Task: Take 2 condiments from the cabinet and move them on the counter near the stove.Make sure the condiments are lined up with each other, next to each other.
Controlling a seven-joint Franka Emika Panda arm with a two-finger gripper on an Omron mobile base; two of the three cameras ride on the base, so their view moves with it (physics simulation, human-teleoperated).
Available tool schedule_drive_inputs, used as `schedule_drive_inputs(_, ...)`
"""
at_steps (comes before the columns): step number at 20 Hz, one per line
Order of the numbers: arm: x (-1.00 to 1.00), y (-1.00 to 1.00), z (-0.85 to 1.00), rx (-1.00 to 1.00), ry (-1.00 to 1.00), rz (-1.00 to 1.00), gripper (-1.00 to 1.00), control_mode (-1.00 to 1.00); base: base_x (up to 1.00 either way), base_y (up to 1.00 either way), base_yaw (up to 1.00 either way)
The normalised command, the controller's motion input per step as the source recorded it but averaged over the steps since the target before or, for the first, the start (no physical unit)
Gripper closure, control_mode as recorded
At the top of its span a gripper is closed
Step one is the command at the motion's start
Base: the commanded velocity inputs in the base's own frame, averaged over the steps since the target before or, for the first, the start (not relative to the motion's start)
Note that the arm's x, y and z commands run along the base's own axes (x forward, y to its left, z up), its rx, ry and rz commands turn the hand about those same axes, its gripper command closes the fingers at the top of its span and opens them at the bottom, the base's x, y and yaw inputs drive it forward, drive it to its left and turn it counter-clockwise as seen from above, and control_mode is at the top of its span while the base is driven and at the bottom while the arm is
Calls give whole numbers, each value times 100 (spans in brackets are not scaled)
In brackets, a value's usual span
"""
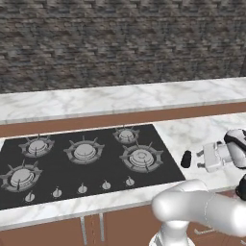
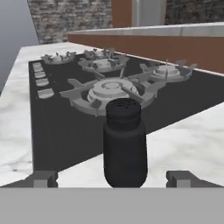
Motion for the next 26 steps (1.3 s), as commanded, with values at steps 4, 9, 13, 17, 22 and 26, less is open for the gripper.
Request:
schedule_drive_inputs(4,-53,1,100,-1,-2,-13,-100,-100,0,0,0)
schedule_drive_inputs(9,-31,39,100,-8,0,-19,-100,-100,0,0,0)
schedule_drive_inputs(13,-1,90,100,-12,1,-34,-100,-100,0,0,0)
schedule_drive_inputs(17,0,98,85,-12,8,-44,-100,-100,0,0,0)
schedule_drive_inputs(22,11,79,77,-9,20,-37,-100,-100,0,0,0)
schedule_drive_inputs(26,30,23,29,0,23,-20,-100,-100,0,0,0)
